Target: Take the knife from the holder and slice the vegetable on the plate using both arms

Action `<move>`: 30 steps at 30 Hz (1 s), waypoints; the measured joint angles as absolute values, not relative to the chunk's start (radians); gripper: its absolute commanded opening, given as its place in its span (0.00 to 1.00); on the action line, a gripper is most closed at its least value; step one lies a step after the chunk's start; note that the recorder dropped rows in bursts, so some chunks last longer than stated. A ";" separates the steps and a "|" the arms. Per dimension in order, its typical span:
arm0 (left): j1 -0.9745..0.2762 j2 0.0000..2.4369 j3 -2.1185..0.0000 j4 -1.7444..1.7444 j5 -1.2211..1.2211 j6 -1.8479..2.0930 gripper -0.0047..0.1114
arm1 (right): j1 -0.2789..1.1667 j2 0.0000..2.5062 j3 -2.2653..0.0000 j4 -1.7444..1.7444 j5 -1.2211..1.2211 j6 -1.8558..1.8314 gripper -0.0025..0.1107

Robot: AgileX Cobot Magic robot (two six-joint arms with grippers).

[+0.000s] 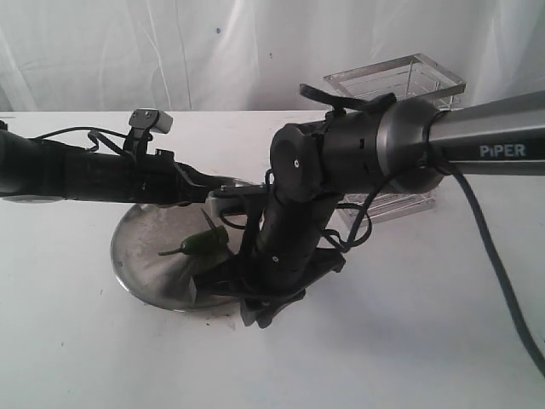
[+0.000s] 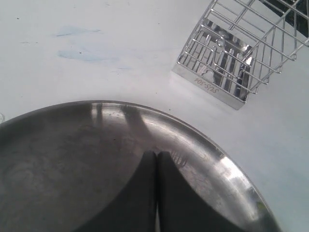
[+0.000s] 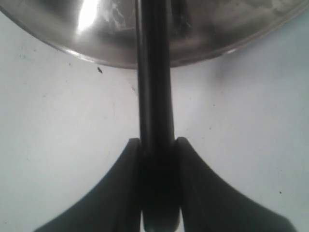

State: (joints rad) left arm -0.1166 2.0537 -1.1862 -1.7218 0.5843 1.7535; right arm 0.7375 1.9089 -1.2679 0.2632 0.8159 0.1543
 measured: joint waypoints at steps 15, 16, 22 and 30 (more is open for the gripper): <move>-0.117 2.062 -1.186 -1.722 0.587 1.754 0.04 | 0.738 1.907 -1.268 0.212 0.744 0.202 0.02; -0.117 2.073 -1.186 -1.722 0.589 1.754 0.04 | 0.738 1.907 -1.268 0.207 0.744 0.207 0.02; -0.117 2.086 -1.186 -1.722 0.605 1.765 0.04 | 0.738 1.907 -1.268 0.207 0.744 0.209 0.02; -0.117 2.086 -1.186 -1.722 0.607 1.769 0.04 | 0.738 1.907 -1.268 0.210 0.744 0.209 0.02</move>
